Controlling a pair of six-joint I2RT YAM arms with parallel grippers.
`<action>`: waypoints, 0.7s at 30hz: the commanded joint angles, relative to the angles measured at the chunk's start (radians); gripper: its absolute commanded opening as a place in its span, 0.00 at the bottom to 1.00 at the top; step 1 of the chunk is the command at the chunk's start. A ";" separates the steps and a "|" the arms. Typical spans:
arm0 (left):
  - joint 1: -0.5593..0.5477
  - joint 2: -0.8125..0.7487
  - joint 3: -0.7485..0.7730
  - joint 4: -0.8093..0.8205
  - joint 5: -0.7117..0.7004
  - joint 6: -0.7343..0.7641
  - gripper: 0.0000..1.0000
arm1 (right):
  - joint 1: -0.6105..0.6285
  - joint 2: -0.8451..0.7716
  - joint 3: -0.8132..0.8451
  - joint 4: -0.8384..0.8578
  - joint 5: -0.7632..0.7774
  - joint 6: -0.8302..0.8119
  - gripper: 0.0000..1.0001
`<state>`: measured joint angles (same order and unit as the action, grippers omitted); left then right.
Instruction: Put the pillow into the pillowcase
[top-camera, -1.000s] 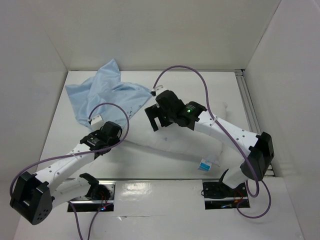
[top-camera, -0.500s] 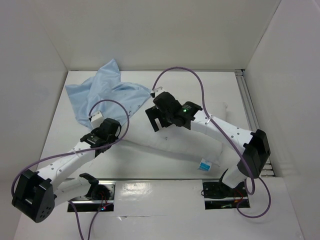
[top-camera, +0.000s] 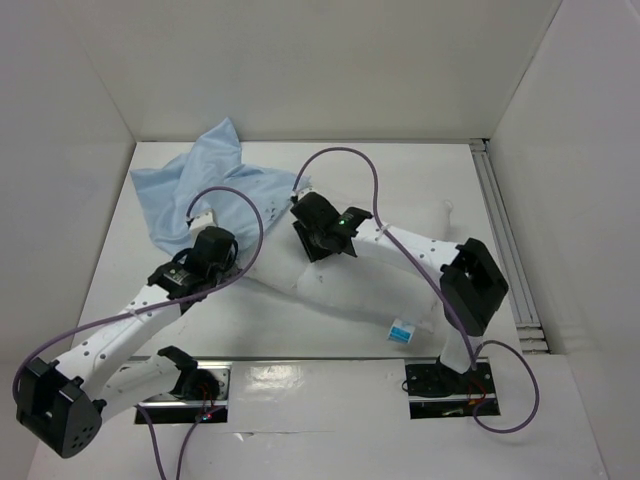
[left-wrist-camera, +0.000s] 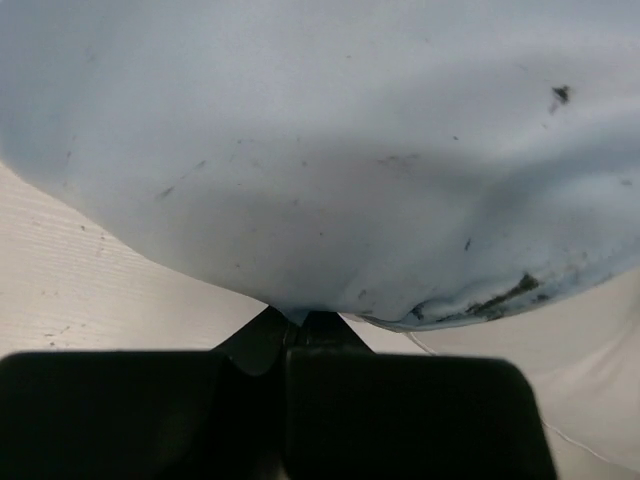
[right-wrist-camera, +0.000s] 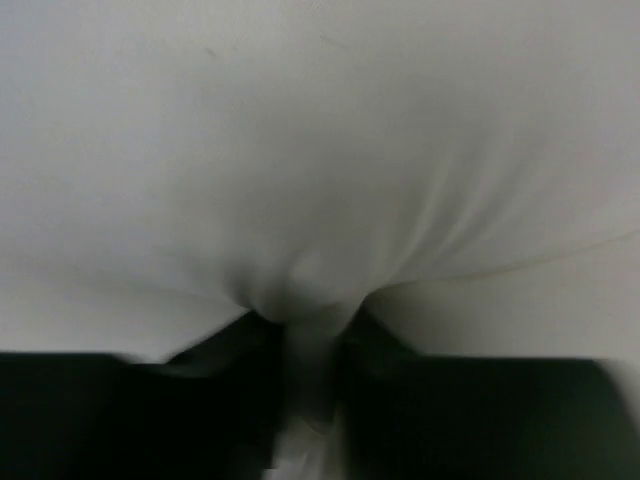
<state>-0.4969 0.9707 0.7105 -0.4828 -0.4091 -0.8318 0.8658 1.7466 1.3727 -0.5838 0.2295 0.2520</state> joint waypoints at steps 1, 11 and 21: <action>-0.023 0.003 0.095 0.030 0.131 0.060 0.00 | -0.023 0.103 0.029 0.075 -0.084 0.090 0.12; -0.117 0.098 0.305 0.021 0.230 0.123 0.00 | -0.148 0.117 0.146 0.174 -0.188 0.219 0.00; -0.126 0.121 0.366 -0.002 0.323 0.125 0.00 | -0.220 0.025 0.151 0.205 -0.219 0.240 0.00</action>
<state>-0.6067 1.0866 1.0084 -0.5415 -0.1989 -0.7067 0.6670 1.8160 1.5295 -0.5045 0.0307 0.4488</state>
